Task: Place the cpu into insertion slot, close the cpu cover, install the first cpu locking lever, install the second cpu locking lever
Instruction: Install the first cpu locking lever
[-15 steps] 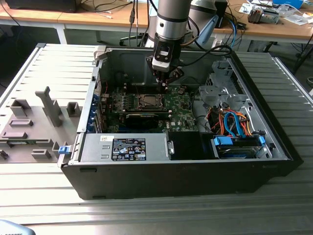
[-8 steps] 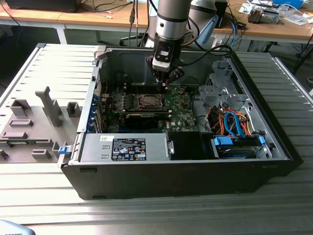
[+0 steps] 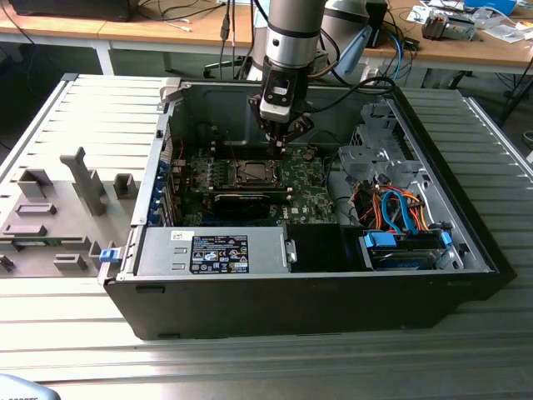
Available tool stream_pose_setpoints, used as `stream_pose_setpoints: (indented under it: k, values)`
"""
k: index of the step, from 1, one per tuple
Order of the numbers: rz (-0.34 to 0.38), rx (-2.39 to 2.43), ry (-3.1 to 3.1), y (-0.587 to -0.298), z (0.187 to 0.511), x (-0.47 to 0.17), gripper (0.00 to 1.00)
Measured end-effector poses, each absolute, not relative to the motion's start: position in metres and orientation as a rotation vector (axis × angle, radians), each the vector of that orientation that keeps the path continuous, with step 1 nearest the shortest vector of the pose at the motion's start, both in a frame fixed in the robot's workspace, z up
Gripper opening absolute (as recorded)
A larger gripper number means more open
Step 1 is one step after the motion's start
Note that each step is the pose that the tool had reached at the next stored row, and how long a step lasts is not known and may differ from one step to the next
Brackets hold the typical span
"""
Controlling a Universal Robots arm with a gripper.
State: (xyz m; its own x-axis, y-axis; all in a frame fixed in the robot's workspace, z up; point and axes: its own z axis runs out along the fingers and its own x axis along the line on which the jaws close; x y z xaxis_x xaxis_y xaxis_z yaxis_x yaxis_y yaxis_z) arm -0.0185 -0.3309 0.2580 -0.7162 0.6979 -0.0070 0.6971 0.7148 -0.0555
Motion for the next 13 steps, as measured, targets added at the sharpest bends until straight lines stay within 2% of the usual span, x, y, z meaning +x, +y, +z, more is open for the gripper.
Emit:
stream_pose_setpoints:
  k: [13]
  values:
    - [0.085,-1.163,-2.902,-0.3309,0.2580,-0.0185,0.11]
